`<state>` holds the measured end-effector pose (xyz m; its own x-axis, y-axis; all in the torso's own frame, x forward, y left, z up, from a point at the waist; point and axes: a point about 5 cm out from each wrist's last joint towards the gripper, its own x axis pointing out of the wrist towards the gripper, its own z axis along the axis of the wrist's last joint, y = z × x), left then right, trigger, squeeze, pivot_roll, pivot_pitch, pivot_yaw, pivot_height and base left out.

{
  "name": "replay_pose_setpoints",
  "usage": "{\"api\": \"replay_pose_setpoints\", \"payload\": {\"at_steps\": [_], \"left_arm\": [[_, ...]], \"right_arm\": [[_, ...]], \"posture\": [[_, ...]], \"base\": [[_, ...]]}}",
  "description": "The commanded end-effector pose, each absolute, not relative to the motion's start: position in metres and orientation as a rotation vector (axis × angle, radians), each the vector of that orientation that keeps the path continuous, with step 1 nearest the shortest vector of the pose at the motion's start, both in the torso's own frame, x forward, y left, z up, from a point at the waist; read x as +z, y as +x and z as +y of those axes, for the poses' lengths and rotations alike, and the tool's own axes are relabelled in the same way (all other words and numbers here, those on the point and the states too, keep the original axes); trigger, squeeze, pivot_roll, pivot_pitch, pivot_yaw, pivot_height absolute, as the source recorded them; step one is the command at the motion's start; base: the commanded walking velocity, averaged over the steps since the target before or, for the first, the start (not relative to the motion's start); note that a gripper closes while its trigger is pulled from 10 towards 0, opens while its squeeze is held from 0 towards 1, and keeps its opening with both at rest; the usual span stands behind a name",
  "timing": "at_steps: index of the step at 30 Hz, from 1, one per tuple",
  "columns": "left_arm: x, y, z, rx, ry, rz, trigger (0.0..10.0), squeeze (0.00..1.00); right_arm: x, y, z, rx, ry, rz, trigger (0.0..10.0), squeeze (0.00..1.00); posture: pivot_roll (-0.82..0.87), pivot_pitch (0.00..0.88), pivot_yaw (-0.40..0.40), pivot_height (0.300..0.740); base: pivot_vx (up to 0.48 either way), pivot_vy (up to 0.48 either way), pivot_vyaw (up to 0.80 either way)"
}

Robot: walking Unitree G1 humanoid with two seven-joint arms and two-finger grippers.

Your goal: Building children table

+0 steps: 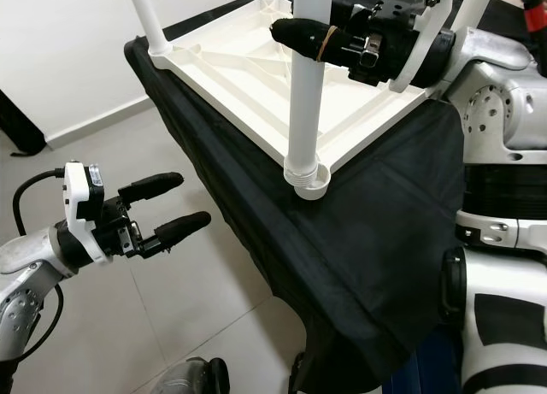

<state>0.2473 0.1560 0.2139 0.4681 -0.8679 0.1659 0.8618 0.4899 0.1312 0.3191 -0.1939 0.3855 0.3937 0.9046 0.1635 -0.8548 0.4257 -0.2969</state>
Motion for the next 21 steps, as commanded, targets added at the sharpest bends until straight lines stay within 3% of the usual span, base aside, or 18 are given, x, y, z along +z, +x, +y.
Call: {"api": "replay_pose_setpoints", "payload": {"at_steps": [1,5,6,7,9,10,11,21], "left_arm": [[0.215,0.240,0.156,-1.090,0.032,-0.205,10.0,0.00],[0.215,0.234,0.153,-1.124,0.034,-0.192,10.0,0.00],[0.215,0.231,0.152,-1.144,0.041,-0.179,10.0,0.00],[0.214,0.229,0.152,-1.156,0.046,-0.172,10.0,0.00],[0.213,0.227,0.154,-1.163,0.062,-0.160,10.0,0.00],[0.213,0.227,0.154,-1.163,0.062,-0.160,10.0,0.00],[0.213,0.227,0.156,-1.155,0.069,-0.154,10.0,0.00],[0.212,0.228,0.177,-1.068,0.120,-0.125,10.0,0.00]], "right_arm": [[0.383,0.319,-0.193,1.093,-0.201,-0.330,0.0,0.00],[0.381,0.321,-0.193,1.076,-0.198,-0.328,0.0,0.00],[0.380,0.321,-0.193,1.068,-0.202,-0.326,1.1,0.00],[0.380,0.322,-0.193,1.064,-0.205,-0.324,1.1,0.00],[0.379,0.322,-0.193,1.062,-0.214,-0.319,5.0,0.00],[0.379,0.322,-0.193,1.062,-0.214,-0.319,5.0,0.00],[0.379,0.322,-0.192,1.066,-0.214,-0.317,10.0,0.00],[0.379,0.319,-0.194,1.062,-0.229,-0.313,10.0,0.00]], "posture": [[-0.05,0.201,0.038,0.740],[-0.05,0.202,0.040,0.740],[-0.05,0.204,0.040,0.740],[-0.05,0.204,0.040,0.740],[-0.04,0.204,0.038,0.740],[-0.04,0.204,0.038,0.740],[-0.04,0.205,0.039,0.740],[-0.04,0.207,0.042,0.740]], "base": [[0.000,0.000,0.00],[0.000,0.000,0.00],[0.000,0.000,0.00],[0.000,0.000,0.00],[0.000,0.000,0.00],[0.000,0.000,0.00],[0.000,0.000,0.00],[0.000,0.000,0.00]]}}
